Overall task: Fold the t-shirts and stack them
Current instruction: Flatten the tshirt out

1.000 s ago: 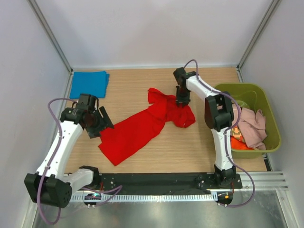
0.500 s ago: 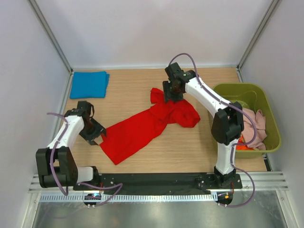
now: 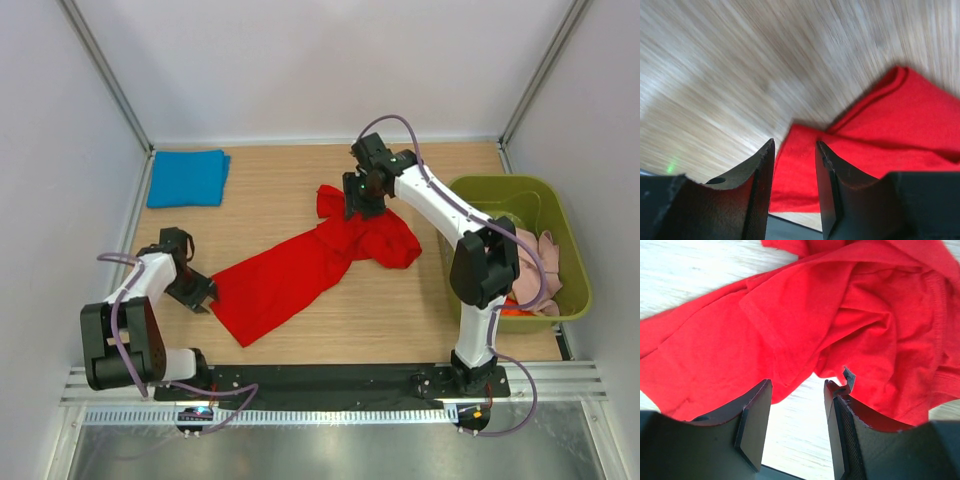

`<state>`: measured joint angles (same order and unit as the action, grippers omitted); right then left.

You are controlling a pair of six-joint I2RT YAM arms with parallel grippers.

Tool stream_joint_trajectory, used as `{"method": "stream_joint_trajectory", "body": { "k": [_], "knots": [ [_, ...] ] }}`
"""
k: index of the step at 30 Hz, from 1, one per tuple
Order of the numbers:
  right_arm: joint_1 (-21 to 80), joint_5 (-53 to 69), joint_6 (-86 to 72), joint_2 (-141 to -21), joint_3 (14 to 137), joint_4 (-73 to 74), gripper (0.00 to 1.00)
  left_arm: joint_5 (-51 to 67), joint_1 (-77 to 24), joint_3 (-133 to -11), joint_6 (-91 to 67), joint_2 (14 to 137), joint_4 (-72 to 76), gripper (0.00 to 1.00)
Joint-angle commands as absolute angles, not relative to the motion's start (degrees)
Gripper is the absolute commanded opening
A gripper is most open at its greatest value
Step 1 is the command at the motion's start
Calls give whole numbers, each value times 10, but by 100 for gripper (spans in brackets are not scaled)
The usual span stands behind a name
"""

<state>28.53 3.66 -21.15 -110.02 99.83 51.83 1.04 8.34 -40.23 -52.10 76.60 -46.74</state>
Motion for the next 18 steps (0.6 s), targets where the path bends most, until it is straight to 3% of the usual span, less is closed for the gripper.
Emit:
{"method": "stream_joint_trajectory", "body": {
  "k": [1, 11, 18],
  "knots": [
    [296, 48, -212, -1098, 1003, 509, 53, -15, 93, -413, -516, 786, -439, 39],
    [313, 50, -213, -1114, 1009, 506, 53, -19, 96, -410, -501, 815, -411, 36],
    [322, 67, -268, -1167, 1031, 487, 55, -4, 96, -410, -488, 829, -395, 15]
  ]
}}
